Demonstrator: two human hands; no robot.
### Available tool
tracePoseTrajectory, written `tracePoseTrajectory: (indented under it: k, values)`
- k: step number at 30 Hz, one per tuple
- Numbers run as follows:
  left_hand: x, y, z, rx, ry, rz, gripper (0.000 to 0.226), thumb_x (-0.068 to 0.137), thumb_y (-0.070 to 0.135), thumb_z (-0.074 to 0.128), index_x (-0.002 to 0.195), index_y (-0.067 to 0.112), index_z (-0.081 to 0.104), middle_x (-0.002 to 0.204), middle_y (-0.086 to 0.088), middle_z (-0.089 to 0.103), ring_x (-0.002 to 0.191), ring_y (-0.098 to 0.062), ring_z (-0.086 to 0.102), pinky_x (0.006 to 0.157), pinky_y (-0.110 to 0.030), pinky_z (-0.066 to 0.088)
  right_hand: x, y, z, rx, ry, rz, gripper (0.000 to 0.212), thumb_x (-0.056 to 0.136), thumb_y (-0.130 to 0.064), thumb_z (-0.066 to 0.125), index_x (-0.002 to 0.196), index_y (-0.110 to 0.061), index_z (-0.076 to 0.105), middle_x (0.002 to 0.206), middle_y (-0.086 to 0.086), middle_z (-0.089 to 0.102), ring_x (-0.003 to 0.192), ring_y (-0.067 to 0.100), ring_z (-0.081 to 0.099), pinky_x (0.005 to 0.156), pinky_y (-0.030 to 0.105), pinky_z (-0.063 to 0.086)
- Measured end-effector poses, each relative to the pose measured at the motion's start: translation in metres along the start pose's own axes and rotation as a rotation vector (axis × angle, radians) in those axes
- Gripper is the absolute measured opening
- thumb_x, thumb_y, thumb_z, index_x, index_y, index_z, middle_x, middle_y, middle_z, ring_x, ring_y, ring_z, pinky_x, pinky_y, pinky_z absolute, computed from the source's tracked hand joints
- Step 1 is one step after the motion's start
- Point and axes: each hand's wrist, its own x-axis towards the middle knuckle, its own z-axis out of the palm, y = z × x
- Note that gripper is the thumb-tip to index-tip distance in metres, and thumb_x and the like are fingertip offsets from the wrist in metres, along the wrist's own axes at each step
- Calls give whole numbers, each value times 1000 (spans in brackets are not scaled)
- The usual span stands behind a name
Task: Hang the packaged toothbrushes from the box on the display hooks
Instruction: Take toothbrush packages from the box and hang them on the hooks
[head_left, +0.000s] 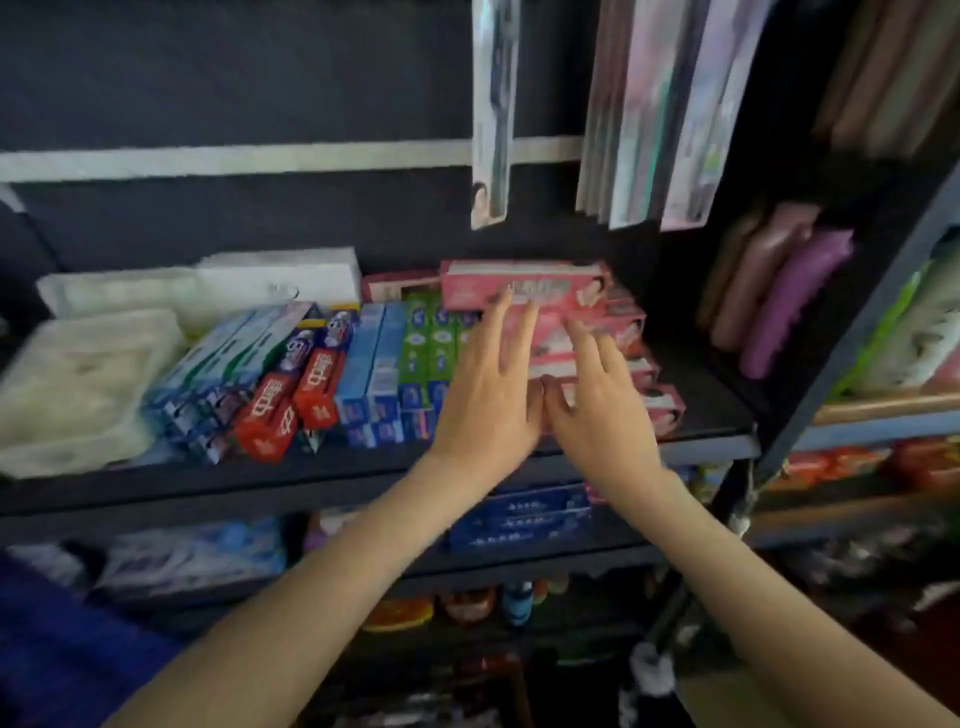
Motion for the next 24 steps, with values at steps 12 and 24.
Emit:
tracePoseTrajectory:
  k: [12,24]
  values:
    - [-380,-178,18,32,-813,-615,52,98,28,45,148,20,33,154,-4,30,132,-21,43,101,-30,42,-249,-42,245,1,-831,224,52,95,-25,55,143,-15,38,139,7,44,118,28,53,80,36,50]
    - [-575,-244,126,118,-1134,-847,60,100,28,46,151,21,15,156,-2,22,136,-17,35,105,-28,39,-429,85,411,-276,-1304,388,61,99,-22,43,152,-16,13,153,6,24,139,25,27,108,37,34]
